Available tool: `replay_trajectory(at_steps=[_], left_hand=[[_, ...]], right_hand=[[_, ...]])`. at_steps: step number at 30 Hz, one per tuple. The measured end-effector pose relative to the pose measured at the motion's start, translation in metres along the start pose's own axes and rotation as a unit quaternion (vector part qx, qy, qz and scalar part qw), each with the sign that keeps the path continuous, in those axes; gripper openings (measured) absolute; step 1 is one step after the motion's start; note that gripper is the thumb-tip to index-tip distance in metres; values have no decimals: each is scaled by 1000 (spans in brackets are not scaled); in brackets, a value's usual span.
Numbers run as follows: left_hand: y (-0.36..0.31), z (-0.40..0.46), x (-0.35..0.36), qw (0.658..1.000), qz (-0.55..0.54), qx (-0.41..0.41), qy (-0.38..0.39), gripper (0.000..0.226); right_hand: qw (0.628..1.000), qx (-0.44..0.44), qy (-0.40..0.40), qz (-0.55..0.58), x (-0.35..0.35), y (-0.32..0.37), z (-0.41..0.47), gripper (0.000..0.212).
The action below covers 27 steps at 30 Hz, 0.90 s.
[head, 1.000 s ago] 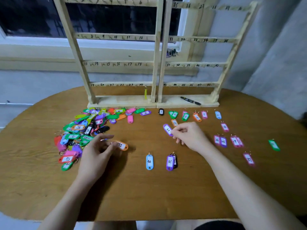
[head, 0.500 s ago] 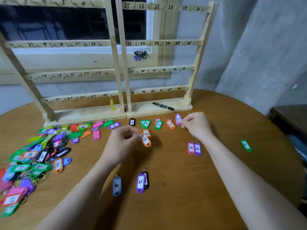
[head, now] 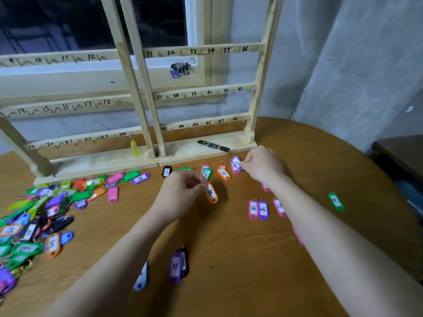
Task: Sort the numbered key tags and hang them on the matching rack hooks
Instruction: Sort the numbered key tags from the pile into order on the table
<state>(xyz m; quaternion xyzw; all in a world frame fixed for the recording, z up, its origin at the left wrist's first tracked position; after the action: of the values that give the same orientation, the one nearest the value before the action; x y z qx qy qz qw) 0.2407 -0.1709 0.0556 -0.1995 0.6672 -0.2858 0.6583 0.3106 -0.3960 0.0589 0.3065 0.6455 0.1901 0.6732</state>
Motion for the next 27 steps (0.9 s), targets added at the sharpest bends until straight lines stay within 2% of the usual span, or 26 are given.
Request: replay_trajectory(at_steps=[6,15,22,27], left_hand=[[-20,4,12,999,11,32,24,17],[-47,-3,47,994,30,57,85,7],[-51,-5,53,981,160,81,76,19],[-37,-12,50,975,202,69,64,7]], right_hand=[[1000,-11,-20,4,-18,-3,-2,30],[992,-44,-39,110,-69,-37,-46,29],[991,-58,-37,112,-81,-58,-89,27],[989,-58,-26,131,-70,-62,-97,32]])
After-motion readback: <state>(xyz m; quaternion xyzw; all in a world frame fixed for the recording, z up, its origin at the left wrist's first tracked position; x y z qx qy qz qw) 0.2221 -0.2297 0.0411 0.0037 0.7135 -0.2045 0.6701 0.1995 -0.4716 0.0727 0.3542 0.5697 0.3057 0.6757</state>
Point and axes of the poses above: each hand's wrist, its own z-axis towards the middle knuckle, its own x-axis out of the palm, y = z × x, the point moved 8 cm from there along z, towards the middle knuckle, and after that the axes turned 15 degrees about z, right-handed, at the moved point
